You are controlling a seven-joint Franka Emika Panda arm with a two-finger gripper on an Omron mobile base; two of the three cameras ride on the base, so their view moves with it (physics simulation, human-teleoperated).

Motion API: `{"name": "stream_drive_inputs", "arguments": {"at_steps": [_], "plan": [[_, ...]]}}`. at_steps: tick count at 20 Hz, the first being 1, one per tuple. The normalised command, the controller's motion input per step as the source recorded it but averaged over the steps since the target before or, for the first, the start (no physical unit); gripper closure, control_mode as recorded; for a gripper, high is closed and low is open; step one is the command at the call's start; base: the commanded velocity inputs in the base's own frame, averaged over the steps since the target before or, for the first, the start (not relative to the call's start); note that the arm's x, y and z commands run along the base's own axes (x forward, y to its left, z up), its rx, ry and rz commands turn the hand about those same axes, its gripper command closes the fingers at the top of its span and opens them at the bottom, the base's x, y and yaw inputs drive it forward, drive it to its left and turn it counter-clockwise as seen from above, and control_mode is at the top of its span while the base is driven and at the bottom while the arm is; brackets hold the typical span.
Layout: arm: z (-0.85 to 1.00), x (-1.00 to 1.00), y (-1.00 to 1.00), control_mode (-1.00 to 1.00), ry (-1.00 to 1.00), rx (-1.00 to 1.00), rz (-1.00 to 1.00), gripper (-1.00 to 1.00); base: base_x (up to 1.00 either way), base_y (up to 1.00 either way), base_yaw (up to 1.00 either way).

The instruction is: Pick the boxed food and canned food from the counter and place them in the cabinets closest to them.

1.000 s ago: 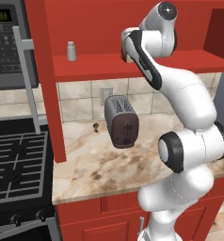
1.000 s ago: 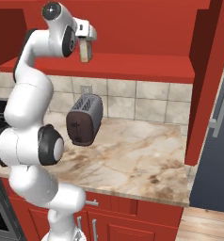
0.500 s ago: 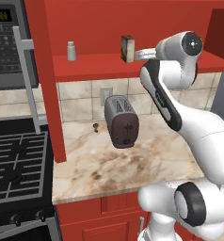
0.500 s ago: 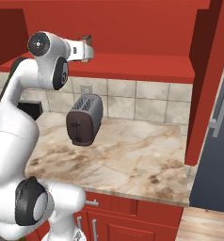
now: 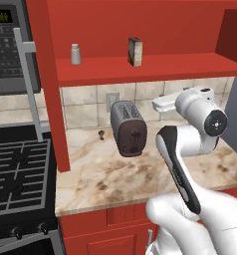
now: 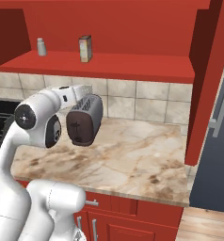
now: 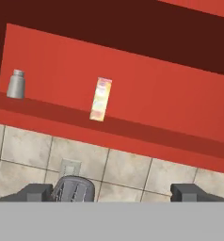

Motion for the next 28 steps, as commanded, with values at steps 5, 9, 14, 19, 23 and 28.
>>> {"name": "stream_drive_inputs", "arguments": {"at_steps": [5, 9, 14, 19, 23, 28], "plan": [[-0.10, -1.00, -0.24, -1.00, -0.17, 0.00, 0.00, -1.00, 0.00, 0.00, 0.00], [0.04, -0.93, -0.41, -1.00, -0.03, 0.02, 0.00, -1.00, 0.00, 0.00, 0.00], [0.22, -0.63, -0.30, -1.00, 0.12, 0.04, -0.06, -1.00, 0.00, 0.00, 0.00], [0.02, -0.97, -0.21, -1.00, -0.06, 0.00, -0.03, -1.00, 0.00, 0.00, 0.00], [0.00, -0.76, -0.12, -1.00, 0.18, -0.02, -0.10, -1.00, 0.00, 0.00, 0.00], [-0.14, -0.45, 0.00, -1.00, 0.36, -0.14, -0.05, -1.00, 0.00, 0.00, 0.00]]}}
